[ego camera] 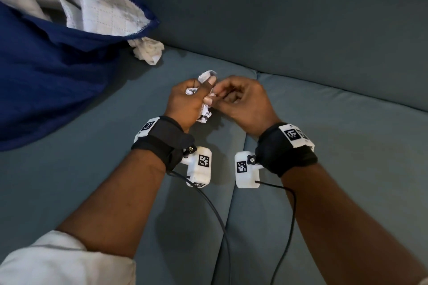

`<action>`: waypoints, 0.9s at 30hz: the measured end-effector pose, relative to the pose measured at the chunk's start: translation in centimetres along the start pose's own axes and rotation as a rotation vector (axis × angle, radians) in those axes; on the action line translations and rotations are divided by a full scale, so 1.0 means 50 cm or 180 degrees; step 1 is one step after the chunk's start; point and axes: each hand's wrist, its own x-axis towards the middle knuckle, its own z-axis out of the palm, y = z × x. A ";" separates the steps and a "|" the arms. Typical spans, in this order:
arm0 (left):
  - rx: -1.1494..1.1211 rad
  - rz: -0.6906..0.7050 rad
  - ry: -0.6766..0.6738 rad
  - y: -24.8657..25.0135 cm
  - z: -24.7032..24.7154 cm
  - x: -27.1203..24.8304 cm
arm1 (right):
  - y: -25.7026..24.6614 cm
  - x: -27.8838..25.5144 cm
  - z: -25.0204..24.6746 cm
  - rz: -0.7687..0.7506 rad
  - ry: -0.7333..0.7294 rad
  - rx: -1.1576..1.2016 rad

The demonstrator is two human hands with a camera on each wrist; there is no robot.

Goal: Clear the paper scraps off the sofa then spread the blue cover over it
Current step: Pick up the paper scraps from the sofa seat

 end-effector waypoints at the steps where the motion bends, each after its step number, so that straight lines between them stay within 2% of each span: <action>1: -0.0052 -0.0044 -0.0051 0.003 -0.004 0.000 | 0.002 0.006 0.003 0.0041 0.0117 0.0016; 4: -0.0031 -0.0212 -0.0273 0.011 -0.011 -0.005 | 0.013 0.018 0.023 0.0004 0.0063 -0.0089; 7: 0.0087 -0.0402 -0.0255 0.002 -0.029 -0.007 | 0.007 0.014 0.065 -0.0267 -0.0050 -0.0382; 9: 0.0056 -0.0374 -0.0008 -0.002 -0.049 -0.011 | 0.000 0.010 0.095 -0.0436 -0.0115 -0.0365; 11: 0.0028 -0.0388 0.0355 0.001 -0.070 -0.016 | -0.012 0.016 0.120 -0.0582 -0.0381 -0.0408; 14: -0.0033 -0.0470 0.0744 0.004 -0.097 -0.015 | -0.035 0.059 0.131 -0.0555 -0.0752 -0.0388; 16: 0.0013 -0.0471 0.0866 0.003 -0.119 -0.013 | -0.054 0.105 0.126 -0.0482 -0.0472 -0.0466; 18: 0.0225 -0.0413 0.0825 0.008 -0.140 -0.016 | -0.070 0.156 0.125 -0.0793 -0.0095 -0.1040; 20: 0.0238 -0.0357 0.0855 0.006 -0.165 -0.018 | -0.083 0.196 0.151 -0.1039 -0.0240 -0.1673; 23: -0.0059 -0.0313 0.1112 0.000 -0.195 -0.020 | -0.082 0.230 0.220 -0.1103 -0.0629 -0.2613; 27: -0.0170 -0.0440 0.1193 -0.015 -0.247 -0.031 | -0.066 0.252 0.284 -0.0819 -0.0060 -0.2892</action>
